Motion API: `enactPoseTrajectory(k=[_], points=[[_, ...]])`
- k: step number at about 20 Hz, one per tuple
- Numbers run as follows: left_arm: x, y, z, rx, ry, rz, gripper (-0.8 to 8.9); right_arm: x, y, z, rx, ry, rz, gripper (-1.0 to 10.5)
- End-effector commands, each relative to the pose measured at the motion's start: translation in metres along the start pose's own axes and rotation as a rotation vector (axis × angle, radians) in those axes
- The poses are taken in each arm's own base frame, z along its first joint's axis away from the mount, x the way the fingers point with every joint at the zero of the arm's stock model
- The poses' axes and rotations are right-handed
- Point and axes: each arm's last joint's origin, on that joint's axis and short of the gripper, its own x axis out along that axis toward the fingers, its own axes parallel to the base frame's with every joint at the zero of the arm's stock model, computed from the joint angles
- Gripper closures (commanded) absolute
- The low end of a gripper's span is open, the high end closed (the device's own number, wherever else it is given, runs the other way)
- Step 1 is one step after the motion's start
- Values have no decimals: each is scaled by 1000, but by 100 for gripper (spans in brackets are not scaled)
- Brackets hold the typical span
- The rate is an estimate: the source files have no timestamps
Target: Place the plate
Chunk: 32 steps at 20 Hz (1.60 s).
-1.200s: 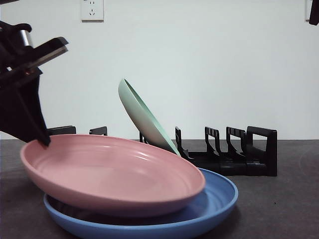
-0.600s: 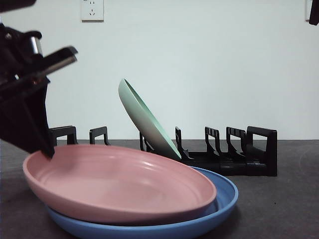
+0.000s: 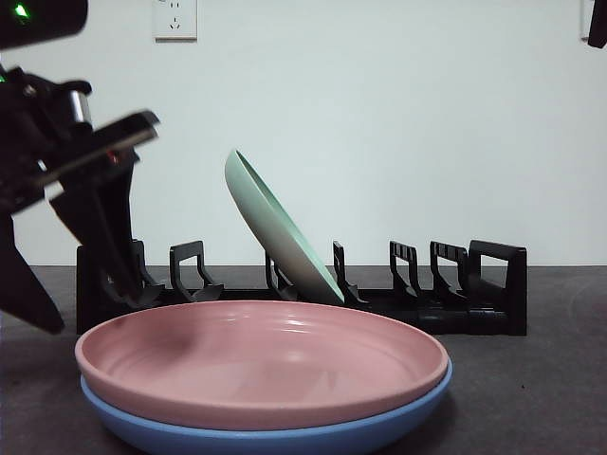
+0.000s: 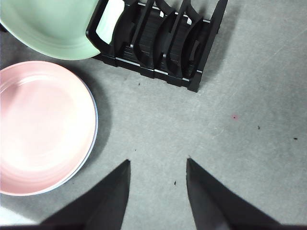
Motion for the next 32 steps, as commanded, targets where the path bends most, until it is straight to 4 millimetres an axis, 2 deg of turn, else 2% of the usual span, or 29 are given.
enactPoseTrajectory(k=[1,3,5,8,10,12,14,17,24,28,32], points=[[-31,-5,9,82,-110,-43,497,-2,1,2,-13,-10,0,762],[-66,0,14,150,-233,-33,497,-2,1,2,-13,-10,0,762],[-100,13,12,202,-346,4,497,-2,1,2,-13,-9,8,762],[-137,37,-11,221,-429,120,498,-1,2,4,-12,-17,14,762],[-157,45,-32,203,-491,167,499,3,3,8,9,-25,47,762],[-168,47,-47,184,-547,184,500,12,6,16,25,-22,151,762],[-173,48,-55,172,-571,184,500,29,12,32,53,-24,280,762],[-174,48,-57,172,-573,184,500,57,27,63,61,-6,401,762],[-174,47,-56,171,-575,183,501,126,80,137,-21,55,483,762],[-174,48,-56,173,-576,194,501,157,97,162,-39,62,497,762],[-174,48,-56,169,-579,205,501,176,107,174,-49,71,520,762]])
